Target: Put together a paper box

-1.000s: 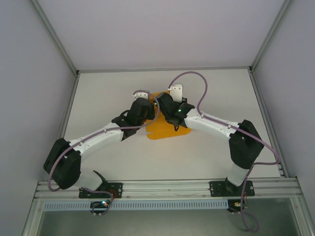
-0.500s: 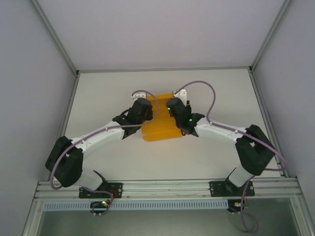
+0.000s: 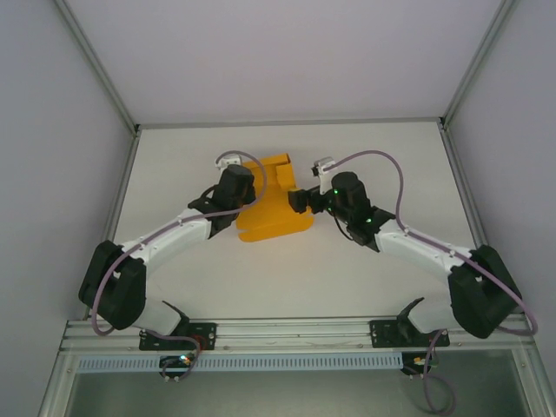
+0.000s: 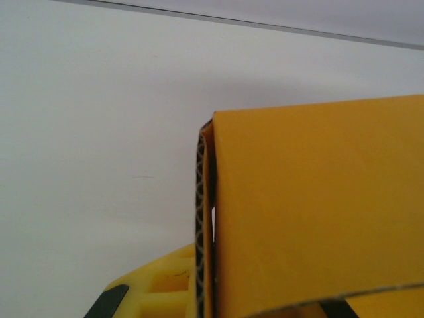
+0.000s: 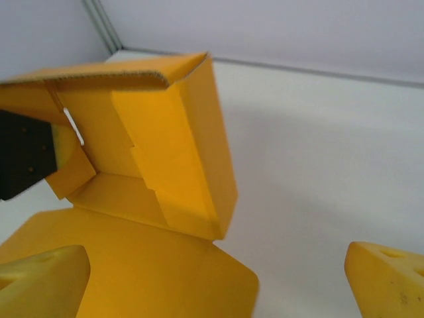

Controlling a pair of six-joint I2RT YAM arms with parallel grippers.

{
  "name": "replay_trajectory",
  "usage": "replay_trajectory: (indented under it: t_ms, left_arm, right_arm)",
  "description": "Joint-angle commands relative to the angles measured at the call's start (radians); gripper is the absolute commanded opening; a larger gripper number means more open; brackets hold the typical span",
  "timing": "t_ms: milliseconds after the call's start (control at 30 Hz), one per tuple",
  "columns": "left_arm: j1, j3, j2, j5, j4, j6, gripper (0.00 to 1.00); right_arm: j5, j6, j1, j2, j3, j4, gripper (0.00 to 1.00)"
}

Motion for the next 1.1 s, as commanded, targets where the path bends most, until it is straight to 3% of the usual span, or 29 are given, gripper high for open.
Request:
replay_trajectory:
  t_ms: [0, 133, 233, 433, 533, 967, 1067]
  left_arm:
    - [0.006, 0.014, -0.032, 0.030, -0.001, 0.044, 0.00]
    - [0.006, 0.020, -0.045, 0.025, -0.017, 0.059, 0.00]
    - [0.005, 0.021, -0.044, 0.041, -0.021, 0.059, 0.00]
    - [-0.005, 0.030, -0.045, 0.042, -0.038, 0.057, 0.00]
    - [-0.008, 0.035, -0.044, 0.036, -0.047, 0.059, 0.00]
    - [-0.026, 0.067, -0.031, 0.035, -0.074, 0.043, 0.00]
    - [-0.051, 0.076, -0.022, 0.011, -0.070, 0.042, 0.00]
  right_arm:
    - [0.021, -0.011, -0.009, -0.009, 0.008, 0.003, 1.00]
    - [-0.115, -0.094, -0.018, 0.043, 0.068, -0.043, 0.97]
    - [-0.148, -0.106, -0.034, 0.118, 0.133, -0.060, 0.93]
    - [-0.193, -0.116, -0.052, 0.244, 0.272, -0.158, 0.73]
    - [-0.209, -0.109, -0.053, 0.284, 0.296, -0.170, 0.70]
    - [-0.082, -0.052, -0.053, 0.347, 0.321, -0.155, 0.55]
    - [-0.005, -0.014, -0.051, 0.367, 0.328, -0.150, 0.44]
